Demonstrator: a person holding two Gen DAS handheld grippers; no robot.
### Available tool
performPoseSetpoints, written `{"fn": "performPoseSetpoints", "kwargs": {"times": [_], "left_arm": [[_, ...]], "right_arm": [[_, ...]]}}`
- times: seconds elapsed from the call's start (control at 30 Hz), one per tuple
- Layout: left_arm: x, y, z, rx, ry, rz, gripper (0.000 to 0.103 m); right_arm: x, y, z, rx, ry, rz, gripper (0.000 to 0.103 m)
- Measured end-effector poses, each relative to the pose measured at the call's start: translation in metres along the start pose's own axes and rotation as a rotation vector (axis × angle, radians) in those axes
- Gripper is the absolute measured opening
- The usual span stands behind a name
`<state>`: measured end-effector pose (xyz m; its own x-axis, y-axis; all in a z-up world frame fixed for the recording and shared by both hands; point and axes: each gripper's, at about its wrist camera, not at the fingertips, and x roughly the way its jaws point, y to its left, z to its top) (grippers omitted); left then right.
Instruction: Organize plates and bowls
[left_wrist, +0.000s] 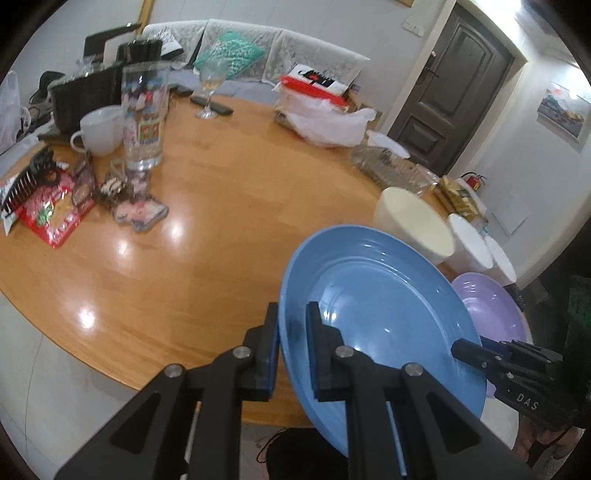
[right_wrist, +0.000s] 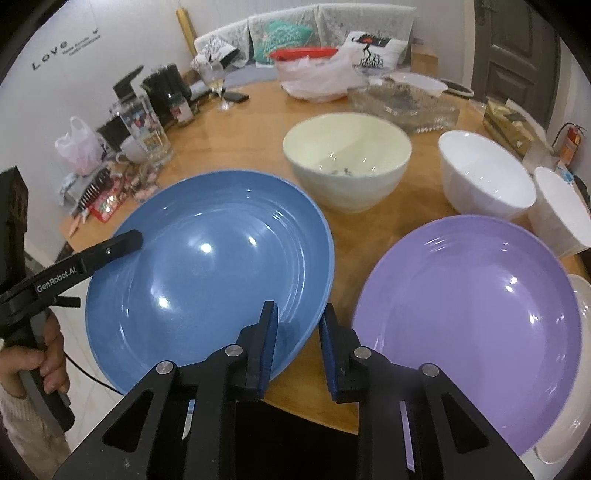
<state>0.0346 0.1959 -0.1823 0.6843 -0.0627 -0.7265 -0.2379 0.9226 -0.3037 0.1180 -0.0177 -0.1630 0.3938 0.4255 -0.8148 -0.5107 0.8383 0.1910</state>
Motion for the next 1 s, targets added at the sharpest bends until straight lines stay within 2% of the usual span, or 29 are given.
{"fn": "performPoseSetpoints", "kwargs": {"times": [0.27,0.47,0.67,1.0], "left_arm": [[-0.027,-0.059,0.013,0.08,-0.059,-0.025,0.009],[-0.032,-0.119,0.011,0.143,-0.081,-0.056,0.009],[-0.016,-0.196,0.009,0.236,-0.066,-0.103,0.009],[0.026,-0.314,-0.01,0.376,0.023,-0.21,0.009]], "right_arm": [[-0.048,-0.028,-0.003,0.013,-0.112,-0.019,0.017],[-0.086,-0.074,-0.018,0.055,-0.189,-0.037,0.017],[-0.117,-0.137,-0.039,0.15,-0.243,-0.092,0.017],[-0.156,-0.236,-0.087,0.323,-0.295,-0.23,0.017]]}}
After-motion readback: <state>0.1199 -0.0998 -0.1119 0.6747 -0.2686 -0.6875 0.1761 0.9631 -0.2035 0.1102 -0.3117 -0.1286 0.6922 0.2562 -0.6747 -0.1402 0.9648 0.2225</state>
